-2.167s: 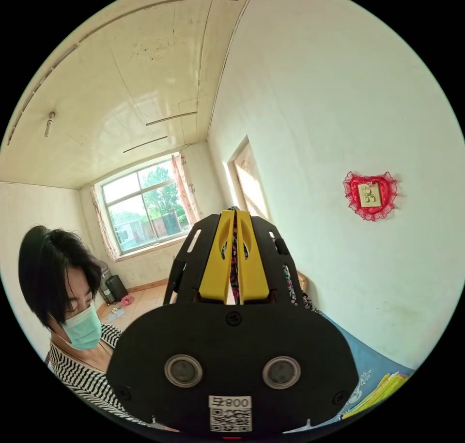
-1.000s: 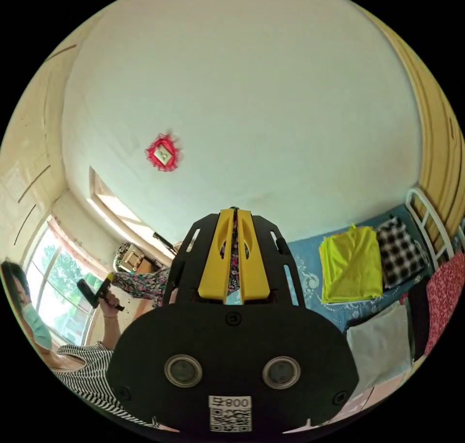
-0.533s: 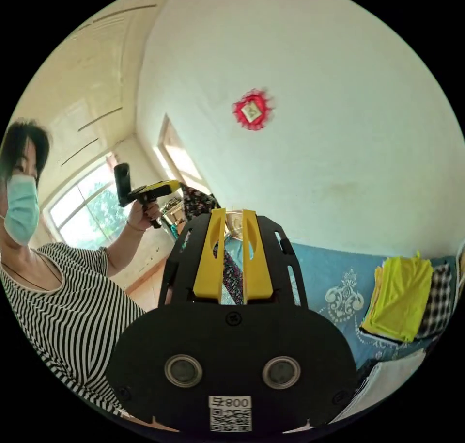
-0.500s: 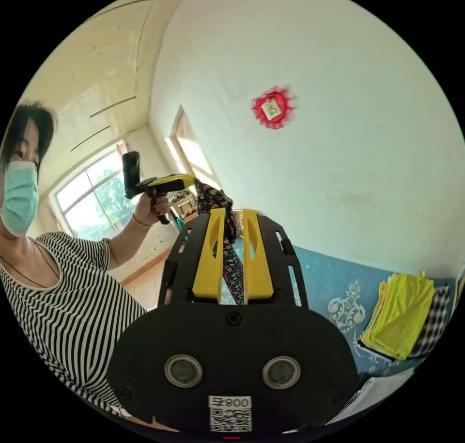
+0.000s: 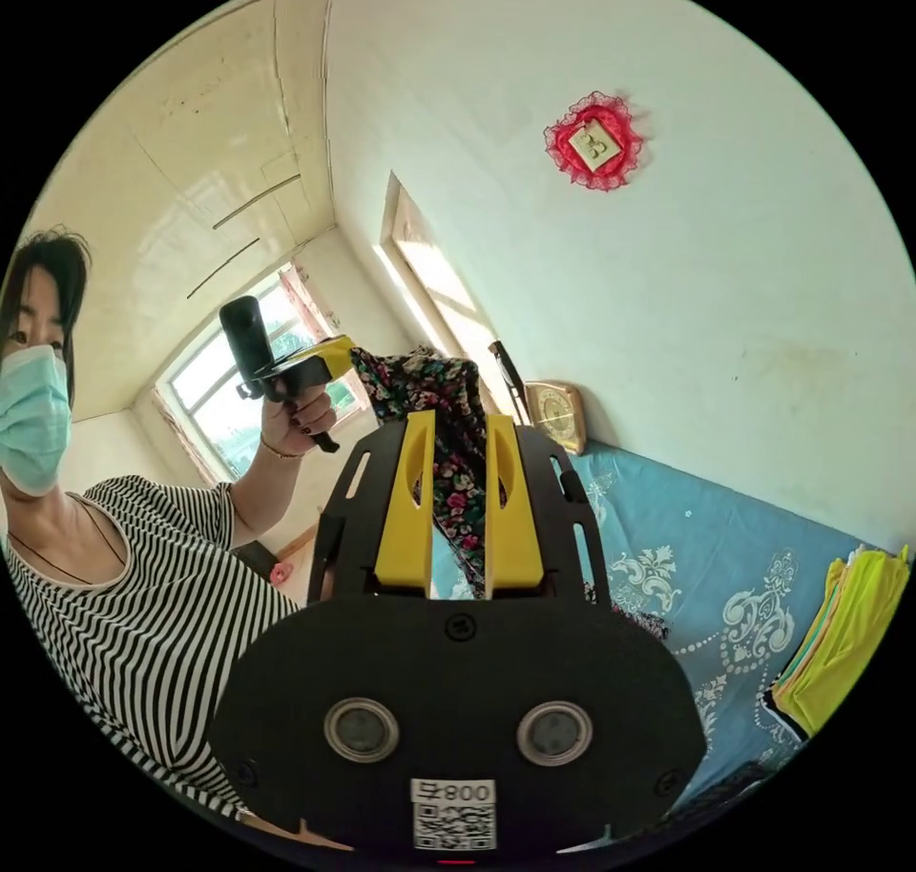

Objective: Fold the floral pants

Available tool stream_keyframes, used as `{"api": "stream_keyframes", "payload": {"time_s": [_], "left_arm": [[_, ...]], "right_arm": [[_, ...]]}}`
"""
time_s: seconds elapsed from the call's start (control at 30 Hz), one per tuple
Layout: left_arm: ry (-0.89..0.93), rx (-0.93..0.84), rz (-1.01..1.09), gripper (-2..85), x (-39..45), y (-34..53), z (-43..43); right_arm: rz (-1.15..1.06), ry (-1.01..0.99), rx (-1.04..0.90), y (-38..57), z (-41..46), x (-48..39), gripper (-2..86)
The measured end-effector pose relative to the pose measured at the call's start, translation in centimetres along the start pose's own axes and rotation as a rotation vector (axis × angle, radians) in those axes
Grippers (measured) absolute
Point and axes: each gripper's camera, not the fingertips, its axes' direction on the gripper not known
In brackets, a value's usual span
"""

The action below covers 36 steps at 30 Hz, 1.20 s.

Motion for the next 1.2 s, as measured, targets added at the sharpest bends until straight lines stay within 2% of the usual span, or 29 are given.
{"api": "stream_keyframes", "payload": {"time_s": [0.17,0.43,0.83,1.0,1.2], "left_arm": [[0.008,-0.016,-0.021,0.1,-0.7,0.1,-0.6],[0.017,0.015,-0.058,0.1,-1.8,1.2,-3.2],[-0.017,-0.025,-0.075,0.2,-2.8,4.2,-6.2],[-0.022,-0.022,-0.147,0.2,-3.8,8.2,-8.1],[0.035,0.070,-0.289,0.1,-5.0,14.8,-10.6]], "right_arm": [[0.004,-0.217,-0.064,0.5,2.3,1.2,7.4],[0.034,-0.361,0.001,2.4,1.5,2.3,7.5],[-0.002,-0.364,-0.067,3.1,3.1,0.1,2.5],[-0.047,-0.247,-0.078,2.3,0.8,-2.1,1.7],[-0.184,-0.079,-0.069,-0.2,-3.0,-6.7,1.4]]}}
